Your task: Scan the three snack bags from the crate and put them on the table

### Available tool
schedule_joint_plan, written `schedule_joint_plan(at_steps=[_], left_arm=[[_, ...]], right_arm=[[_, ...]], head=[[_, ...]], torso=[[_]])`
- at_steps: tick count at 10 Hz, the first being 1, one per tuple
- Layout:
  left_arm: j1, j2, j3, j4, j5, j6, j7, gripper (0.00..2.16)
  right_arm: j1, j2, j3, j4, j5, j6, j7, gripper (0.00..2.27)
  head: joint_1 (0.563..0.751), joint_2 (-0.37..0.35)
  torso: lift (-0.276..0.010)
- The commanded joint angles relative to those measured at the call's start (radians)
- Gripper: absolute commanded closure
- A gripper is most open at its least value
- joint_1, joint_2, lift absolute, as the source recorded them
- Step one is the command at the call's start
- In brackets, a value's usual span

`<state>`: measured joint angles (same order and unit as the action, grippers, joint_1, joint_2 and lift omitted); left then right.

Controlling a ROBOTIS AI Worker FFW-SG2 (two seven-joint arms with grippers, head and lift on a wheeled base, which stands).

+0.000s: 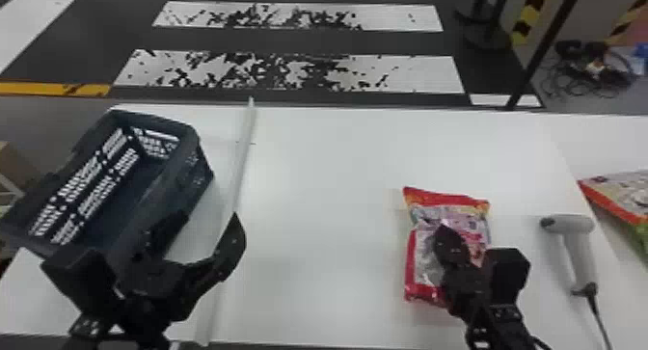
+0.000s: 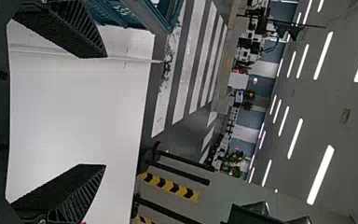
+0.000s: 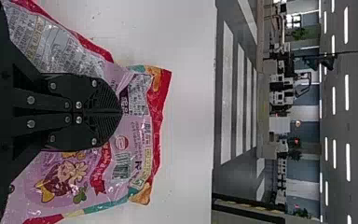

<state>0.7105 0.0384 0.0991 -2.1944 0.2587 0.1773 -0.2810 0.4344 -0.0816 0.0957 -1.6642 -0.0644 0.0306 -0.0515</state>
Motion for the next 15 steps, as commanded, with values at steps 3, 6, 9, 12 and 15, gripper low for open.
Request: schedule_joint_plan(at_steps=[3,6,9,12,15], left_arm=[[-0.006,0.006,-0.001,0.005,0.005,0.000,-0.004,0.02],[-0.008,0.018,0.008,0.025,0.019,-0.003,-0.007,0.02],[-0.022,0.018,0.010,0.036,0.019,-0.003,-0.009,0.02],[-0.031,0.020,0.008,0.042,0.020,-0.003,-0.009,0.02],[-0.028,0.023,0.013,0.041,0.020,0.000,-0.007,0.02]], right_arm=[[0.004,0.000,0.019,-0.157,-0.002,0.091,-0.001,2.21],[-0.080,0.000,0.013,-0.055,0.000,0.095,-0.002,2.21],[-0.097,0.000,-0.031,-0.038,-0.011,0.073,-0.014,2.21],[-0.134,-0.003,-0.025,0.041,-0.006,0.088,-0.013,2.21],[-0.163,-0.003,-0.019,0.110,-0.002,0.055,-0.013,2.21]], head=[[0.695,0.024],[0.695,0.031],[0.695,0.017],[0.695,-0.016],[0.695,-0.013]], torso=[[-0.094],[-0.094],[-0.094],[-0.094],[-0.094]])
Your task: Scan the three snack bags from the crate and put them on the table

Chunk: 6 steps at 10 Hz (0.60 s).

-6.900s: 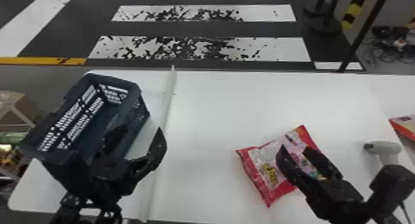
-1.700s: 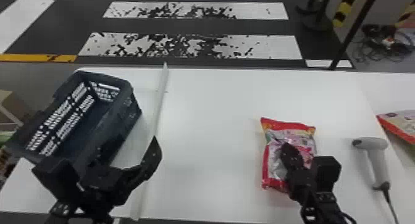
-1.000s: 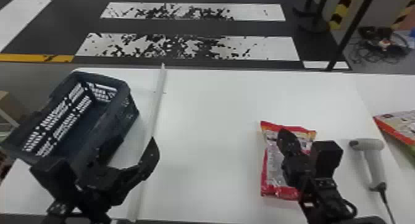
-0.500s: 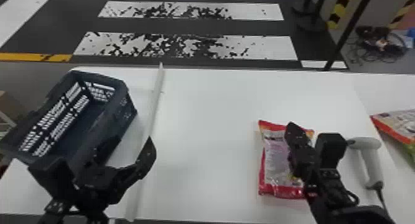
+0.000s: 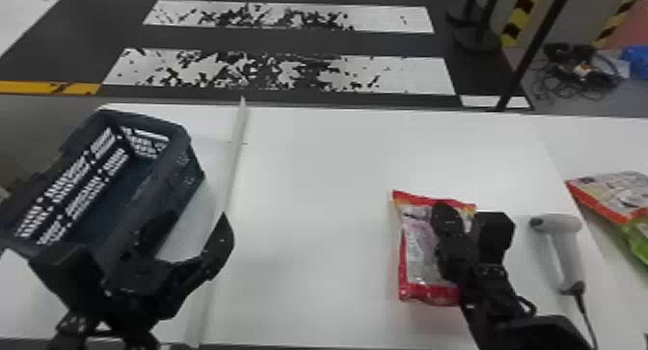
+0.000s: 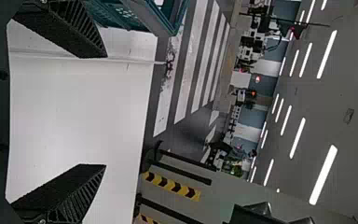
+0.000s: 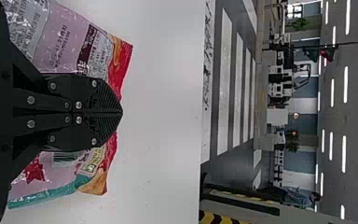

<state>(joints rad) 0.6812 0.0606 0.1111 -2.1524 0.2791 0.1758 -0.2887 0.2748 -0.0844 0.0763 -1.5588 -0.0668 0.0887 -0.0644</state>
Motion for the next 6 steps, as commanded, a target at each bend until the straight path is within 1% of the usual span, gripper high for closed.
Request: schedule_joint_plan(at_steps=[1,2,3,4,5,6], left_arm=[[0.001,0.001,0.001,-0.003,0.000,-0.002,-0.001,0.02],[0.001,-0.001,-0.002,-0.003,0.000,0.001,-0.001,0.02],[-0.002,-0.001,-0.005,-0.003,0.000,-0.002,0.000,0.02],[-0.003,-0.002,-0.010,-0.004,0.000,-0.002,0.000,0.02],[-0.003,-0.002,-0.013,-0.006,0.000,-0.002,0.000,0.02],[-0.003,-0.004,-0.013,-0.007,-0.001,-0.002,0.000,0.02]], right_arm=[[0.001,0.000,-0.003,-0.007,0.001,-0.004,0.000,2.21],[0.027,0.000,-0.012,-0.072,-0.002,0.009,-0.002,2.21],[0.067,-0.002,-0.033,-0.176,-0.016,0.046,-0.002,2.16],[0.110,-0.003,-0.066,-0.291,-0.059,0.092,0.000,1.72],[0.149,-0.015,-0.102,-0.399,-0.110,0.159,0.001,0.80],[0.181,-0.026,-0.139,-0.483,-0.136,0.224,0.011,0.01]], head=[[0.695,-0.011],[0.695,-0.011],[0.695,-0.012],[0.695,-0.017],[0.695,-0.032],[0.695,-0.054]], torso=[[-0.094],[-0.094],[-0.094],[-0.094],[-0.094],[-0.094]])
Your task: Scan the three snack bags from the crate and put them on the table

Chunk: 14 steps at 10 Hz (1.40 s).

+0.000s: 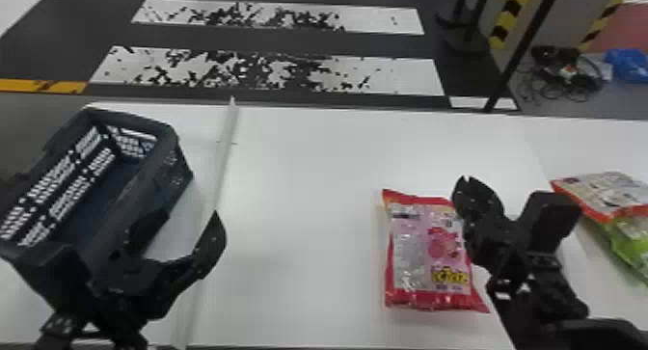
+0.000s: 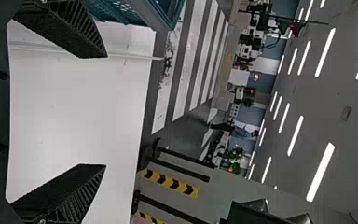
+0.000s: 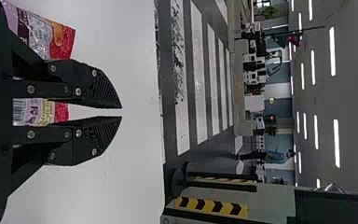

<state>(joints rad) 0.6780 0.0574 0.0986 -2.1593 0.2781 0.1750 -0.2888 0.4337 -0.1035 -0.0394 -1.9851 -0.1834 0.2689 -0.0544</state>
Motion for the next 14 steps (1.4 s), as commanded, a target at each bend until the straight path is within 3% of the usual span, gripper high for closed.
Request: schedule_joint_plan(at_steps=[1,4,7,11,14], left_arm=[[0.000,-0.001,0.000,-0.001,0.000,-0.001,0.000,0.02],[0.000,-0.001,0.000,0.007,0.001,-0.010,0.000,0.02],[-0.003,0.002,0.000,0.030,0.001,-0.038,0.000,0.02],[0.011,0.002,0.004,0.029,0.001,-0.071,0.000,0.02],[0.015,-0.001,0.013,0.027,0.001,-0.074,0.002,0.02]], right_arm=[[0.053,-0.012,-0.062,-0.126,-0.039,0.108,0.004,0.00],[0.151,-0.027,-0.195,-0.251,-0.076,0.280,0.073,0.06],[0.165,-0.028,-0.336,-0.238,-0.123,0.384,0.146,0.08],[0.059,-0.105,-0.370,-0.035,-0.108,0.448,0.238,0.08],[-0.004,-0.136,-0.369,0.106,-0.071,0.448,0.301,0.08]], head=[[0.695,-0.075],[0.695,-0.128],[0.695,-0.206],[0.695,-0.284],[0.695,-0.305]], torso=[[-0.094],[-0.094],[-0.094],[-0.094],[-0.094]])
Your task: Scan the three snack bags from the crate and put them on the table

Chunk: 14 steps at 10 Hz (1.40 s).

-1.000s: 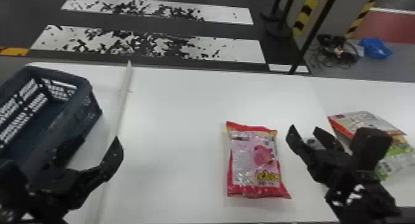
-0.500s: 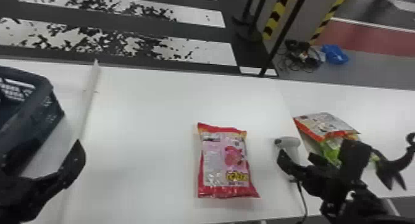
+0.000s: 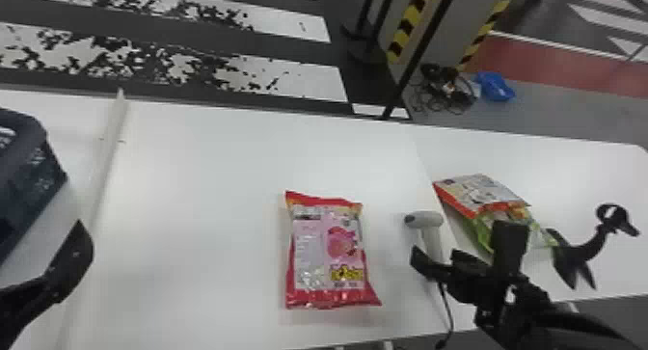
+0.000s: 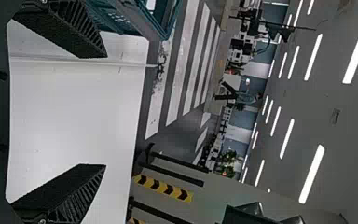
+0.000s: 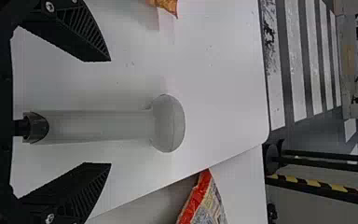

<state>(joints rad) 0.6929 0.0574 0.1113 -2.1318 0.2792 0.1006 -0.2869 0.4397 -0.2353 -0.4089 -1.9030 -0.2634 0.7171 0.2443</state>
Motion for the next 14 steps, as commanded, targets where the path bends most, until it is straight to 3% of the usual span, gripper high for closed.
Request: schedule_joint_plan(at_steps=[1,2,3,4,7,9,12,14], left_arm=[[0.002,-0.001,-0.001,-0.004,0.000,0.000,-0.001,0.02],[0.004,-0.001,-0.002,-0.007,0.000,0.000,-0.001,0.02],[0.005,-0.001,-0.002,-0.007,0.000,0.000,-0.001,0.02],[0.005,0.001,-0.001,-0.007,0.000,0.000,-0.001,0.02],[0.011,0.001,-0.001,-0.014,0.000,0.000,-0.001,0.02],[0.013,0.001,-0.001,-0.017,0.000,-0.003,0.000,0.02],[0.011,-0.001,-0.009,-0.017,0.000,-0.003,-0.001,0.02],[0.013,-0.005,-0.012,-0.017,0.000,-0.012,-0.001,0.02]], right_arm=[[-0.021,-0.010,0.002,0.052,0.015,-0.006,0.013,0.13],[-0.029,-0.021,0.001,0.078,0.016,0.000,0.043,0.52],[-0.032,-0.024,0.002,0.088,0.023,0.000,0.056,1.50],[-0.036,-0.026,0.002,0.099,0.026,0.000,0.079,2.17],[-0.016,-0.004,-0.008,0.076,0.021,-0.061,0.076,2.24],[0.033,0.028,-0.045,-0.014,-0.025,-0.070,0.059,2.24],[0.175,0.103,-0.133,-0.277,-0.186,0.062,0.059,2.24],[0.202,0.151,-0.125,-0.366,-0.241,0.154,0.089,2.24]], head=[[0.695,-0.313],[0.695,-0.320],[0.695,-0.324],[0.695,-0.326],[0.695,-0.324],[0.695,-0.323],[0.695,-0.317],[0.695,-0.282]], torso=[[-0.094],[-0.094],[-0.094],[-0.094],[-0.094],[-0.094],[-0.094],[-0.094]])
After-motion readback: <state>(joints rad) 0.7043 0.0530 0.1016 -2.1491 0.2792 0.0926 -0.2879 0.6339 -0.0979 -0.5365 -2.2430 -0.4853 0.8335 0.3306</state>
